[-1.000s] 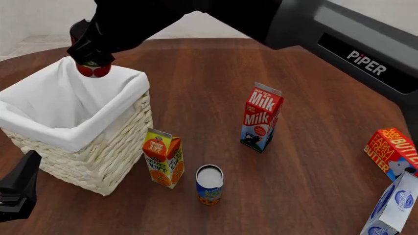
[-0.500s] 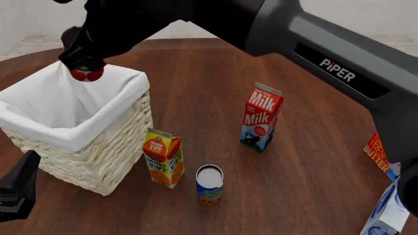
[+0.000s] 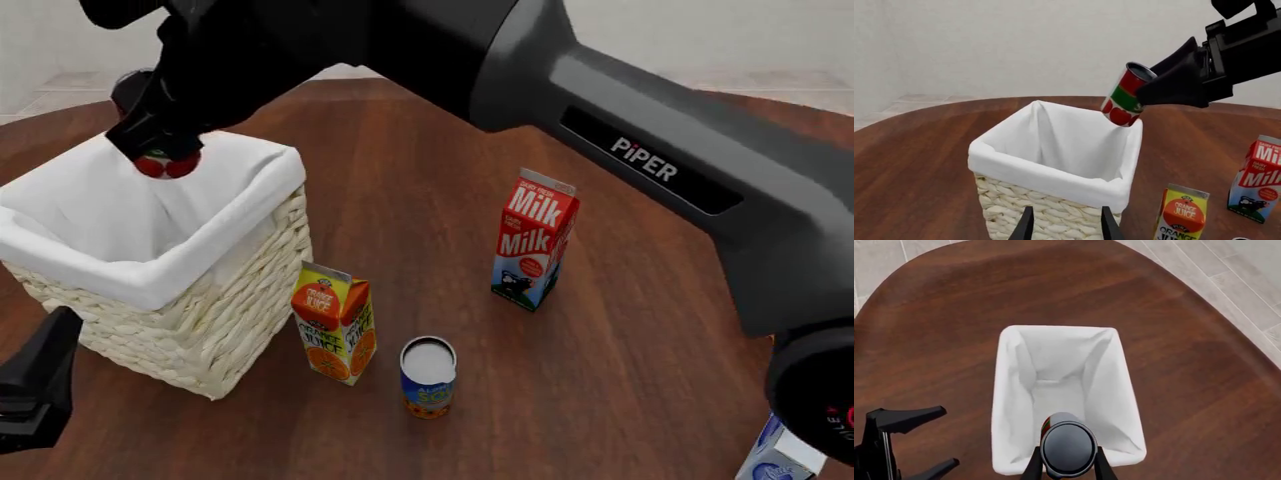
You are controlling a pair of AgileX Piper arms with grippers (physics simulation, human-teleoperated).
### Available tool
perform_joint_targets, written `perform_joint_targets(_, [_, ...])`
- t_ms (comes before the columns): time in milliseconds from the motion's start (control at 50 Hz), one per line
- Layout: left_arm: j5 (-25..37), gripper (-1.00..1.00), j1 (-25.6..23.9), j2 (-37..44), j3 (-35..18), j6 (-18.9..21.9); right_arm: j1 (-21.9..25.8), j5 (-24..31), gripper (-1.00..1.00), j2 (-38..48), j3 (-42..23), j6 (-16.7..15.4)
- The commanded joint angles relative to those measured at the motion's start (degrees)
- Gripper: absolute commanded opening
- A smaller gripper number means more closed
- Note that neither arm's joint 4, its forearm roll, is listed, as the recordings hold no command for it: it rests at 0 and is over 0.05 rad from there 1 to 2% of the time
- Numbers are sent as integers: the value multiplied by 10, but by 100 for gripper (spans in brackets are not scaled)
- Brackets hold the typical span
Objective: Pick up the alphabet soup and the tomato sauce, and put them in the basket.
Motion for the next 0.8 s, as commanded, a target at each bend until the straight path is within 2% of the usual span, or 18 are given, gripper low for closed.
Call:
perform_joint_targets(20, [1,100,0,0,-1,-2,6,-1,-100,9,-10,11])
perform_joint_targets(800, [0,100,0,2,-2,-8,10,-34,-100,32,30,10])
